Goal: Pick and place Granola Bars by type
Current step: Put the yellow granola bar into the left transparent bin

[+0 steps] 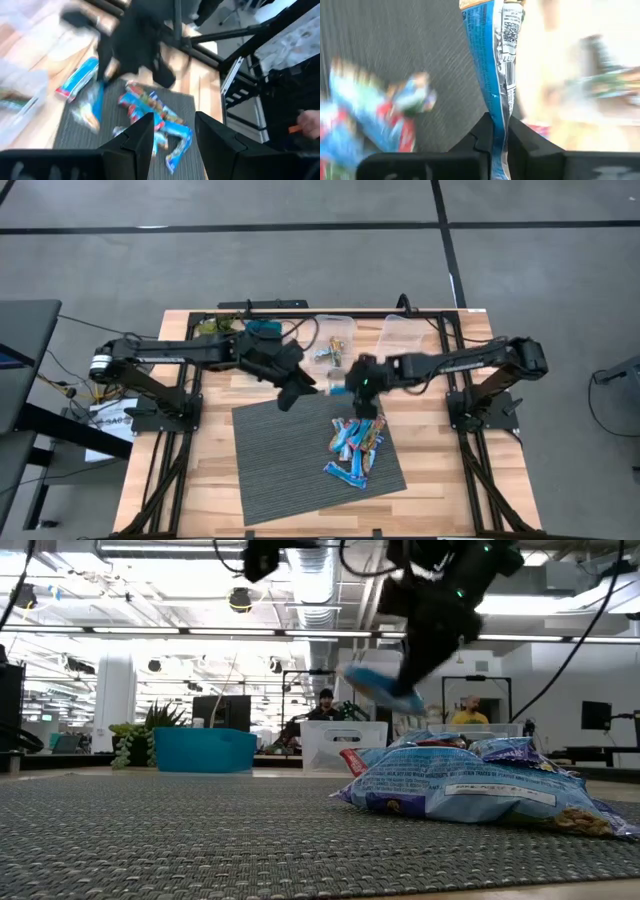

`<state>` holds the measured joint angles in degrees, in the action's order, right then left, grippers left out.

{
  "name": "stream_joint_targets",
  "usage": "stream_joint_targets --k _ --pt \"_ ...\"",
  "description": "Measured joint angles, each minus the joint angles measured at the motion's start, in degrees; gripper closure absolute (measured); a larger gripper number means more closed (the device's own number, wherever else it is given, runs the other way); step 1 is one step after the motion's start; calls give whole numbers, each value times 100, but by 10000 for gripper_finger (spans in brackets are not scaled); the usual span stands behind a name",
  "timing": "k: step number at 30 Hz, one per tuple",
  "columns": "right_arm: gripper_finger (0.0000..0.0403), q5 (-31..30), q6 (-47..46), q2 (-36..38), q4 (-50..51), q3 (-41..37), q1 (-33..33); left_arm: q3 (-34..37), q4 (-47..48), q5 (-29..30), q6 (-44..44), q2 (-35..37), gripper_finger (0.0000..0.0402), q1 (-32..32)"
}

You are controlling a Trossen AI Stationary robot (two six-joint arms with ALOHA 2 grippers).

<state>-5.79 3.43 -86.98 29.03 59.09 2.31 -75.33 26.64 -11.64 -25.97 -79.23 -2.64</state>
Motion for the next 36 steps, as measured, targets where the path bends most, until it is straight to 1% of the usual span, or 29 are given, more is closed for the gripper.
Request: stream_joint_targets --k 2,4,7,9,11,13,15,18,20,23,26,28,29,31,34,36 --pt "397 -118 -268 105 -126 110 282 -4 274 104 101 173 267 11" --pt "397 -491 -490 124 -101 232 562 -5 457 292 193 248 267 47" --pt "386 -849 -541 57 -85 417 972 1 854 1018 378 319 267 88" --pt "381 -897 -607 -64 -138 526 1210 0 920 1564 421 320 267 119" --pt "381 -884 -645 -268 -144 689 1415 0 1175 2022 406 320 267 121" --pt "383 -805 -649 -431 -144 797 1551 0 1240 2310 359 313 267 121" --pt "384 -711 -648 -646 -220 961 1665 0 1309 2459 294 315 267 121" --pt "377 -582 -642 -835 -150 1138 1762 0 1348 2502 279 313 267 121" --pt "363 -556 -497 -913 -192 1220 1772 0 1359 2502 275 313 267 121" --pt "330 -548 -312 -994 -176 1307 1770 0 1374 2502 256 313 267 121" --pt "290 -550 -305 -977 -181 1322 1762 0 1397 2500 222 313 267 121" --pt "264 -550 -337 -945 2 1319 1758 0 1403 2470 222 313 267 123" --pt "252 -516 -342 -934 38 1318 1729 0 1402 2411 221 313 267 123" --pt "229 -243 -342 -827 191 1316 1692 0 1430 2205 271 313 267 123" --pt "203 303 -365 -587 292 1327 1462 0 1420 1628 548 312 267 124" --pt "192 427 -561 -435 533 1316 1209 0 1405 1247 651 311 267 128"
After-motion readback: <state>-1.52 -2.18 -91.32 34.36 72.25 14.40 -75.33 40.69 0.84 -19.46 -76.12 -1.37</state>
